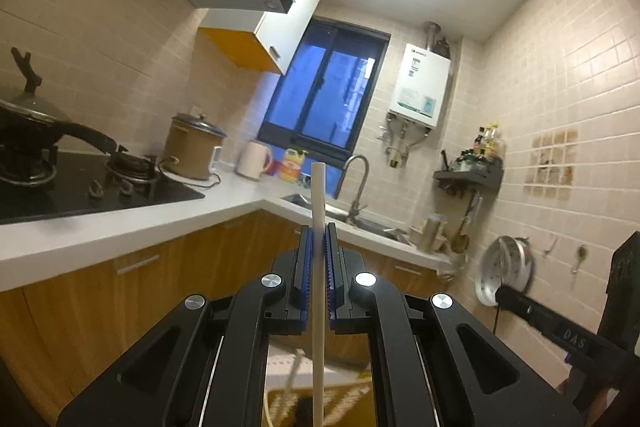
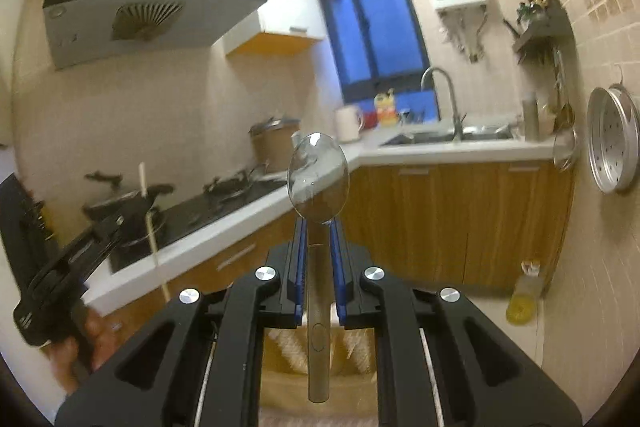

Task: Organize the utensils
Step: 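Lower the chopstick into the holder with the left tool while the right tool drops the spoon in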

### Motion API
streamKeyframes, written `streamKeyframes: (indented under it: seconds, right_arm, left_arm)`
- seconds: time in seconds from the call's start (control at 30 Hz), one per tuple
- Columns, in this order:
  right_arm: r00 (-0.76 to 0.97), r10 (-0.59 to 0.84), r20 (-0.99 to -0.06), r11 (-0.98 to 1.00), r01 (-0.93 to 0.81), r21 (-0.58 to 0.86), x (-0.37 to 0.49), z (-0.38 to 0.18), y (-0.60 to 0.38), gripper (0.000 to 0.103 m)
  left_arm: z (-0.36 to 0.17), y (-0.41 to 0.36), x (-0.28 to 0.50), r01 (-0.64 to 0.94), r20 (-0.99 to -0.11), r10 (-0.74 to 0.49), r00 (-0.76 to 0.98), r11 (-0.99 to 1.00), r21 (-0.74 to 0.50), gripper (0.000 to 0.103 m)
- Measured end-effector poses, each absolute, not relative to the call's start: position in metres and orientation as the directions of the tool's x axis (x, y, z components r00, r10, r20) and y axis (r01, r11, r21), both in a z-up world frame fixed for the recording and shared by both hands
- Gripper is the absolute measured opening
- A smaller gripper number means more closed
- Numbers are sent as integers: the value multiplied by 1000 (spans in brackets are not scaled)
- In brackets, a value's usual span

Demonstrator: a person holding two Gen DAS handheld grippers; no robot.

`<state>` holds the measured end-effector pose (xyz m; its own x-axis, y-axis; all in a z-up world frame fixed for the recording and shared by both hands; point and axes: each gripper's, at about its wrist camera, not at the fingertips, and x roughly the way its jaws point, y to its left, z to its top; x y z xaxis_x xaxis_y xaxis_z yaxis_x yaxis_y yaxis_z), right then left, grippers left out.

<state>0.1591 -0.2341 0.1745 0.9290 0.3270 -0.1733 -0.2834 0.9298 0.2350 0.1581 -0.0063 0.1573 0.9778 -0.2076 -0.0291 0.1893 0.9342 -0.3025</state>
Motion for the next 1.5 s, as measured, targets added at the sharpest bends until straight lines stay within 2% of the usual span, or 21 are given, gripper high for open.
streamKeyframes:
  seconds: [0.2,0.6,0.83,0.97,1.03,1.07,1.1,1.37,1.5]
  right_arm:
    - [954,268,-135,942,-230,246,192,150,-240,10]
    - [937,304,-175,925,-246,289,210,91,-241,10]
    - [951,266,-155,955,-238,179,189,86,-225,10]
    - [948,272,-163,952,-241,188,176,87,-228,11]
    - [942,286,-177,948,-250,198,171,89,-229,11]
    - [940,287,-186,948,-251,195,169,90,-230,12]
    - [936,292,-196,947,-254,196,167,90,-230,12]
    - [931,294,-215,946,-250,207,136,99,-241,12]
    - [931,285,-228,949,-241,202,111,106,-249,14]
  left_arm:
    - [137,-14,183,167,-44,-185,982,949,-269,4]
    - [97,-16,198,121,-84,-142,986,967,-223,4]
    - [85,-10,191,132,-121,-165,979,961,-244,4]
    - [86,-9,180,112,-122,-143,982,967,-231,5]
    - [86,-9,174,109,-131,-139,982,971,-212,12]
    - [87,-9,170,111,-136,-142,980,972,-208,21]
    - [87,-9,168,109,-137,-139,981,972,-206,26]
    - [92,4,142,105,-157,-144,977,967,-232,27]
    - [96,11,125,133,-184,-183,966,958,-253,27]
